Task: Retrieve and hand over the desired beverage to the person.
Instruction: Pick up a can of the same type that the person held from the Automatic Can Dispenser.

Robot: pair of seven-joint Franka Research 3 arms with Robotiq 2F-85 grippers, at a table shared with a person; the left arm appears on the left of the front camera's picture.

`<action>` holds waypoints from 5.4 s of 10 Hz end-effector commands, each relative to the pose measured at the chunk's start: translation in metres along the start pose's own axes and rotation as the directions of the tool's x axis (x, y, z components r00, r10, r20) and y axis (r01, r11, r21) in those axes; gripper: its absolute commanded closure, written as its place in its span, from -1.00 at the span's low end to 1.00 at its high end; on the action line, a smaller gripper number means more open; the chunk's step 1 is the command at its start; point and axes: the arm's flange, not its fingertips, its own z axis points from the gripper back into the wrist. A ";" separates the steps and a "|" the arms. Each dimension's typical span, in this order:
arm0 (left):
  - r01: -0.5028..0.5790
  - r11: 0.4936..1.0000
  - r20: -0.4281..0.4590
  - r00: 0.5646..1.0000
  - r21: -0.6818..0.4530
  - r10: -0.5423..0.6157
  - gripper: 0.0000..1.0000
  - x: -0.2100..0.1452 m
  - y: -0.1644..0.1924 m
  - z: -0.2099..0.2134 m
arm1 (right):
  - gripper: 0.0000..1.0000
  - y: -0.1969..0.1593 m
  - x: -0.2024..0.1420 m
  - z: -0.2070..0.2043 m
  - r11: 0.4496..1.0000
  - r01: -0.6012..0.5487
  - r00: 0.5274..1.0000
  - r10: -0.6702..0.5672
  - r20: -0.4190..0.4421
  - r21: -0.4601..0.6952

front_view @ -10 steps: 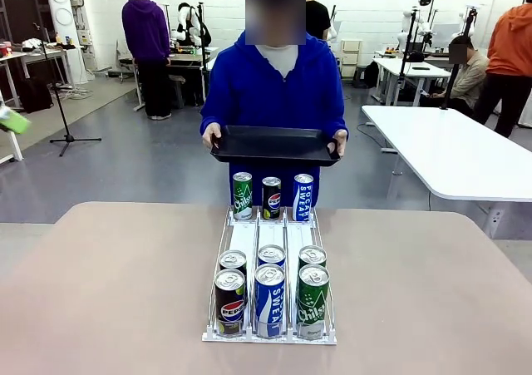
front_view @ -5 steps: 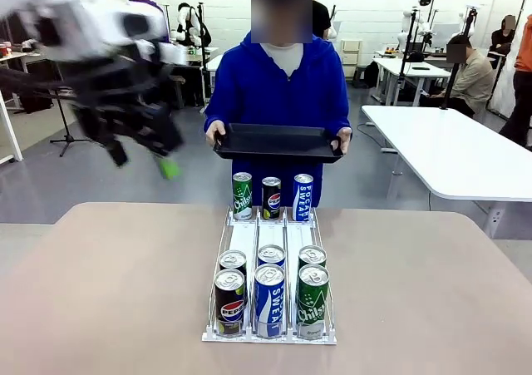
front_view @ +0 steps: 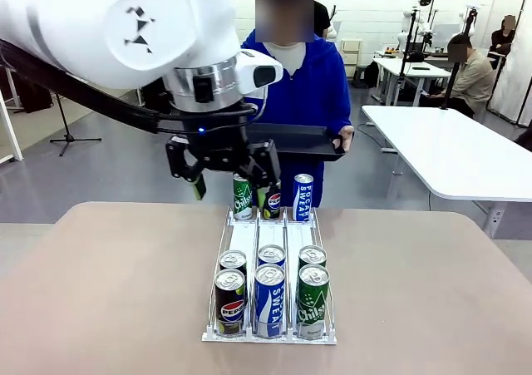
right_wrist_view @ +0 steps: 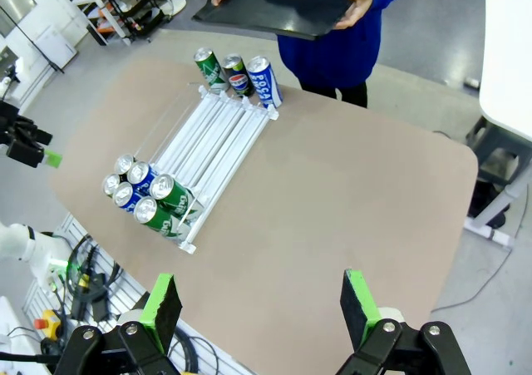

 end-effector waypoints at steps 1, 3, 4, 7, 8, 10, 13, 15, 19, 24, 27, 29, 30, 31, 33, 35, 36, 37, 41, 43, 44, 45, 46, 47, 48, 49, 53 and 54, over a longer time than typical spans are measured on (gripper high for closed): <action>-0.038 0.999 0.020 0.999 -0.020 0.038 -1.00 0.007 -0.007 -0.006 | -1.00 0.000 -0.001 -0.001 1.000 -0.005 1.000 0.005 0.005 0.012; -0.022 1.000 0.007 1.000 -0.018 0.022 -1.00 0.004 -0.004 -0.004 | -1.00 0.000 -0.001 -0.001 1.000 -0.005 1.000 0.005 0.005 0.012; -0.022 1.000 0.007 1.000 -0.018 0.022 -1.00 0.004 -0.004 -0.004 | -1.00 0.000 -0.001 -0.001 1.000 -0.005 1.000 0.005 0.005 0.012; -0.022 1.000 0.007 1.000 -0.018 0.022 -1.00 0.004 -0.004 -0.004 | -1.00 0.000 -0.001 -0.001 1.000 -0.005 1.000 0.005 0.005 0.012; -0.022 1.000 0.007 1.000 -0.018 0.022 -1.00 0.004 -0.004 -0.004 | -1.00 0.000 -0.001 -0.001 1.000 -0.005 1.000 0.005 0.005 0.012; -0.022 1.000 0.007 1.000 -0.018 0.022 -1.00 0.004 -0.004 -0.004 | -1.00 0.000 -0.001 -0.001 1.000 -0.005 1.000 0.005 0.005 0.012; -0.097 0.995 -0.054 0.994 -0.016 0.096 -1.00 -0.004 -0.032 -0.032 | -1.00 0.000 -0.001 -0.001 1.000 -0.005 1.000 0.005 0.005 0.012; -0.179 0.984 -0.082 0.980 0.017 0.179 -1.00 -0.008 -0.043 -0.051 | -1.00 0.000 -0.001 -0.001 1.000 -0.005 1.000 0.005 0.005 0.012; -0.206 0.976 -0.151 0.965 0.067 0.214 -1.00 -0.017 -0.053 -0.096 | -1.00 0.000 -0.001 -0.001 1.000 -0.005 1.000 0.005 0.005 0.012; -0.171 0.982 -0.149 0.972 0.083 0.182 -1.00 -0.014 -0.058 -0.124 | -1.00 0.000 -0.001 -0.001 1.000 -0.005 1.000 0.005 0.005 0.012; -0.143 0.987 -0.130 0.980 0.078 0.152 -1.00 -0.007 -0.060 -0.138 | -1.00 0.000 -0.001 -0.001 1.000 -0.005 1.000 0.005 0.005 0.012; -0.138 0.988 -0.133 0.980 0.071 0.147 -1.00 -0.002 -0.060 -0.146 | -1.00 0.000 -0.001 -0.001 1.000 -0.005 1.000 0.005 0.005 0.012; -0.138 0.988 -0.130 0.981 0.068 0.146 -1.00 0.001 -0.060 -0.149 | -1.00 0.000 -0.001 -0.001 1.000 -0.005 1.000 0.005 0.005 0.012; -0.136 0.988 -0.134 0.980 0.070 0.144 -1.00 0.003 -0.060 -0.151 | -1.00 0.000 -0.001 -0.001 1.000 -0.005 1.000 0.005 0.005 0.012; -0.142 0.987 -0.137 0.979 0.074 0.151 -1.00 0.005 -0.057 -0.154 | -1.00 0.000 -0.001 -0.001 1.000 -0.005 1.000 0.005 0.005 0.012; -0.145 0.986 -0.137 0.978 0.085 0.155 -1.00 0.008 -0.054 -0.157 | -1.00 0.000 -0.001 -0.001 1.000 -0.005 1.000 0.005 0.005 0.012; -0.144 0.986 -0.146 0.977 0.088 0.155 -1.00 0.008 -0.054 -0.159 | -1.00 0.000 -0.001 -0.001 1.000 -0.005 1.000 0.005 0.005 0.012; -0.144 0.986 -0.152 0.976 0.087 0.156 -1.00 0.008 -0.054 -0.161 | -1.00 0.000 -0.001 -0.001 1.000 -0.005 1.000 0.005 0.005 0.012; -0.132 0.988 -0.169 0.975 0.082 0.145 -0.88 0.007 -0.053 -0.165 | -1.00 0.000 -0.001 -0.001 1.000 -0.005 1.000 0.005 0.005 0.012; -0.123 0.988 -0.176 0.975 0.092 0.138 0.30 0.007 -0.052 -0.163 | -1.00 0.000 -0.001 -0.001 1.000 -0.005 1.000 0.005 0.005 0.012; -0.122 0.988 -0.181 0.974 0.095 0.138 1.00 0.006 -0.052 -0.164 | -1.00 0.000 -0.001 -0.001 1.000 -0.005 1.000 0.005 0.005 0.012; -0.122 0.988 -0.186 0.973 0.097 0.138 1.00 0.006 -0.052 -0.164 | -1.00 0.000 -0.001 -0.001 1.000 -0.005 1.000 0.005 0.005 0.012; -0.121 0.988 -0.190 0.972 0.099 0.138 1.00 0.006 -0.052 -0.163 | -1.00 0.000 -0.001 -0.001 1.000 -0.005 1.000 0.005 0.005 0.012; -0.120 0.988 -0.197 0.971 0.100 0.138 0.66 0.006 -0.052 -0.163 | -1.00 0.000 -0.001 -0.001 1.000 -0.005 1.000 0.005 0.005 0.012; -0.120 0.988 -0.203 0.969 0.101 0.139 0.85 0.006 -0.052 -0.163 | -1.00 0.000 -0.001 -0.001 1.000 -0.005 1.000 0.005 0.005 0.012; -0.118 0.987 -0.207 0.969 0.105 0.138 1.00 0.006 -0.052 -0.163 | -1.00 0.000 -0.001 -0.001 1.000 -0.005 1.000 0.005 0.005 0.012; -0.074 0.992 -0.163 0.983 0.100 0.090 1.00 0.017 -0.056 -0.062 | -1.00 0.000 -0.001 -0.001 1.000 -0.005 1.000 0.005 0.005 0.012; -0.092 0.992 -0.108 0.989 0.081 0.100 1.00 0.023 -0.055 -0.014 | -1.00 0.000 -0.001 -0.001 1.000 -0.005 1.000 0.005 0.005 0.012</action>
